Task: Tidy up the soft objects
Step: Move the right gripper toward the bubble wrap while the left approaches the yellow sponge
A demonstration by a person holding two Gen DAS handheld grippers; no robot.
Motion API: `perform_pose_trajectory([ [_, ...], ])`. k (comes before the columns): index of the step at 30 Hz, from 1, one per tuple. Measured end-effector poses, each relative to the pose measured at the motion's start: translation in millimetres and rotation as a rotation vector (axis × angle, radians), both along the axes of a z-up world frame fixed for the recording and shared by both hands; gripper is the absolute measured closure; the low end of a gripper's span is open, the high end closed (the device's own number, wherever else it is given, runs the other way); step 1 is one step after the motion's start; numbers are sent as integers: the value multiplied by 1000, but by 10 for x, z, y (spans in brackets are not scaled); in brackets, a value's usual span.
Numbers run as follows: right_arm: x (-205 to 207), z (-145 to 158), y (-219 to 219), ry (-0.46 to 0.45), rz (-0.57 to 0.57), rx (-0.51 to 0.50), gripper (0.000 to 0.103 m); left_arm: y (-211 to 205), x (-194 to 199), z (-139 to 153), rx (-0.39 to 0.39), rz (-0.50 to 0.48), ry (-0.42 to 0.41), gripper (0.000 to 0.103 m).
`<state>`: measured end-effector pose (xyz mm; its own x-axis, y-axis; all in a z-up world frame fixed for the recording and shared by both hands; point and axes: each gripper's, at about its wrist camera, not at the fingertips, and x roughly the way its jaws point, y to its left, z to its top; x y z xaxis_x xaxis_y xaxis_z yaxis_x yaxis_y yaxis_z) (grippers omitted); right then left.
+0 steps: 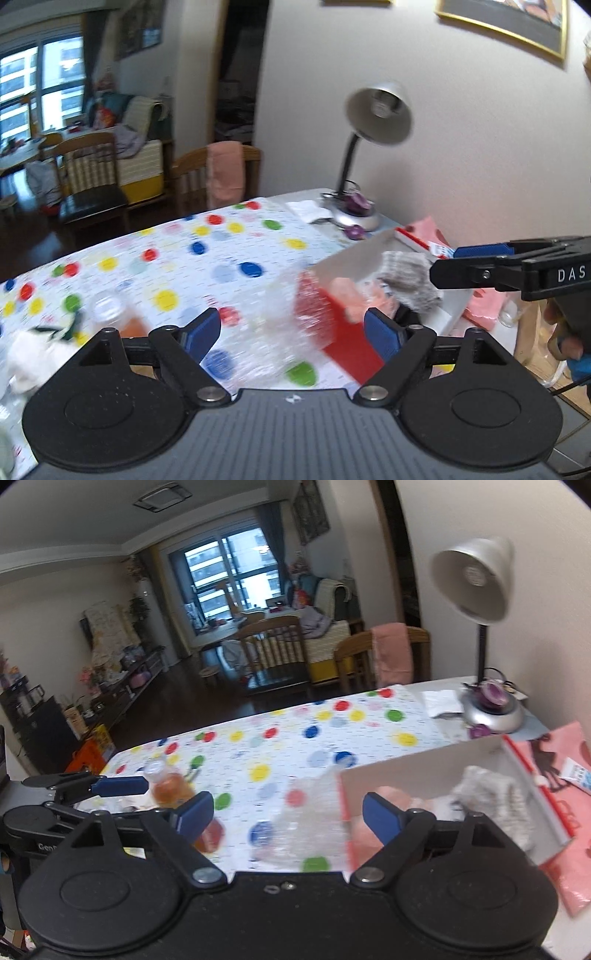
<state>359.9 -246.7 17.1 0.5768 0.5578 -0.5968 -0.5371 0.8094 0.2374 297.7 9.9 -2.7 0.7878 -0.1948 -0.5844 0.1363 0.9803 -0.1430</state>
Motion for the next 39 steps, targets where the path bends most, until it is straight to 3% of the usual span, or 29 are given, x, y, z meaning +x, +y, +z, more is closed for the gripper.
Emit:
perform_pose_trajectory([
  [8,-230,-117,553,7,14,-15,9,772,-495,-105,-23,102,-15,5],
  [17,-297,-416,981,-10,10,-99,7,1471,-797,-435,-69,220,0,0],
  [23,-180,-722,1187,0,-5,-148,7,1656,-914,-691,-10,278,-18,0],
  [29,-13,-1069,1352,-15,-31,-215,7,1810,-876,-1117,-15,364,98,0],
  [39,426,-1610,1587,40,-72,-306,7,1863,-829,-1608,72,413,172,0],
])
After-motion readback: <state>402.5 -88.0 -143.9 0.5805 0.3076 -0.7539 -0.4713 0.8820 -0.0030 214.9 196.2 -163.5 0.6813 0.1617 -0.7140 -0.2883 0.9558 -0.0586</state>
